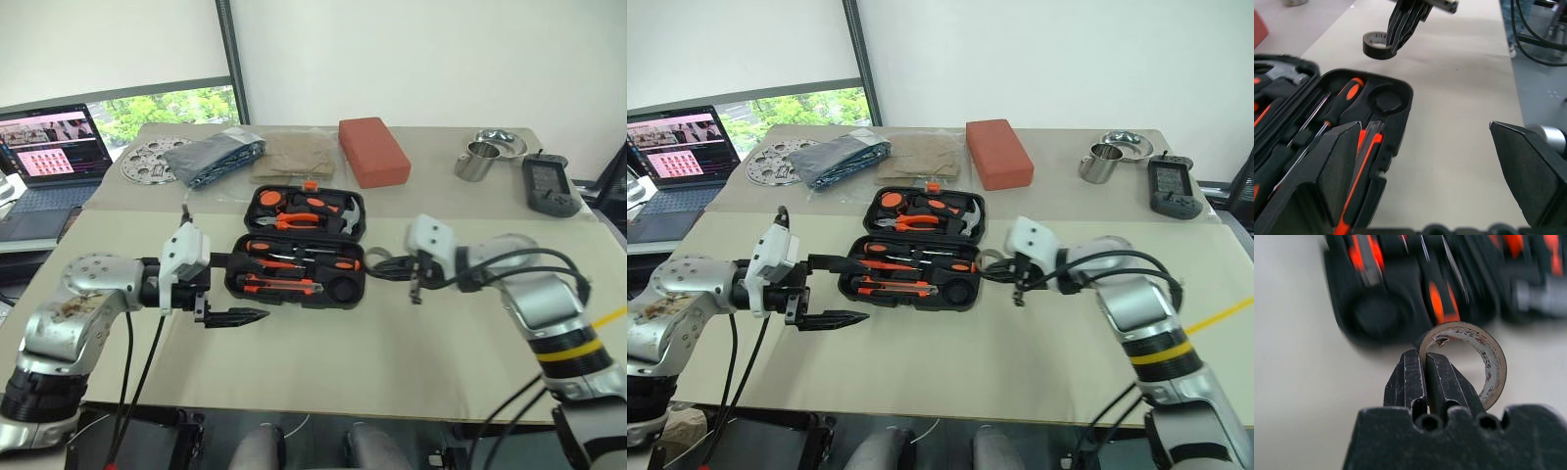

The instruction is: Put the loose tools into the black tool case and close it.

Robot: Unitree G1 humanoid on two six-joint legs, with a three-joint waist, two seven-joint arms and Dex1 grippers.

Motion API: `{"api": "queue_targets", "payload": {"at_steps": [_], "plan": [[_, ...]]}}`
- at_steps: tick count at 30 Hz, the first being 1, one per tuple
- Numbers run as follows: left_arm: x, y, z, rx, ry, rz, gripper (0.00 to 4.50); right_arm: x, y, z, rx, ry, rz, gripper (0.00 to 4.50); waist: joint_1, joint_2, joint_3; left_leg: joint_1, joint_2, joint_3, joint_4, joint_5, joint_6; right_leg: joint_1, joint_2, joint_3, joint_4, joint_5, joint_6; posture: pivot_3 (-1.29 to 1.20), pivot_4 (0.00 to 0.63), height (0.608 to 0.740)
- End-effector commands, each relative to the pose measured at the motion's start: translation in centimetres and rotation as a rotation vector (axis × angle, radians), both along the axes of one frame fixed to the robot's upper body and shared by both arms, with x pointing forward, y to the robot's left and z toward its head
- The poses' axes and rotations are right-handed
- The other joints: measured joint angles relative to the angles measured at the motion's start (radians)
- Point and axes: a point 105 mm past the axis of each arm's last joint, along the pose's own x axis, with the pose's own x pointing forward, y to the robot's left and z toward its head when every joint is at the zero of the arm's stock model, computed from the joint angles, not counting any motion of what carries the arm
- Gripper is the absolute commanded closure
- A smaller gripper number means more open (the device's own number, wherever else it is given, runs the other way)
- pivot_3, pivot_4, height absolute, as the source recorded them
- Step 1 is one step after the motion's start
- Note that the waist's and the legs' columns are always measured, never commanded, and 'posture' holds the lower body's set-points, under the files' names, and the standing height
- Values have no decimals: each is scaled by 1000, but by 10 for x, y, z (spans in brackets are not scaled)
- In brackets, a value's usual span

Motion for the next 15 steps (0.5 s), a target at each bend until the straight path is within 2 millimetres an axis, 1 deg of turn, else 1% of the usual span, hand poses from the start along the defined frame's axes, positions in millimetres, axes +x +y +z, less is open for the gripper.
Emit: {"api": "queue_targets", "payload": {"at_steps": [1,2,4,8,11,15], "plan": [[-3,6,12,6,-56,33,0,-11,26,6,9,0,99,4444,5,0,0,0,0,0,0,0,0,0,-1,0,0,0,0,0,150,740],[-4,7,12,6,-59,45,0,-13,32,3,1,7,118,4444,6,0,0,0,-1,0,0,0,0,0,-2,-1,0,0,0,0,150,740],[-4,8,12,5,-63,56,0,-14,35,-2,-12,14,132,4444,8,0,0,-1,-1,0,0,0,0,0,-3,-1,-1,0,0,0,150,740],[-5,12,15,-1,-75,86,0,-8,35,-16,-67,19,120,4444,6,0,0,0,-2,1,0,0,0,0,-5,-1,-1,0,0,0,150,740],[-7,14,15,-1,-77,102,0,-6,34,-20,-92,26,119,4444,3,0,0,0,-2,1,-1,0,0,0,-5,-1,-1,0,0,0,150,740],[-8,15,14,-3,-75,111,0,-7,34,-21,-94,39,125,3230,0,0,0,1,-1,1,-1,0,0,-1,-4,-1,0,0,-1,0,150,740]]}}
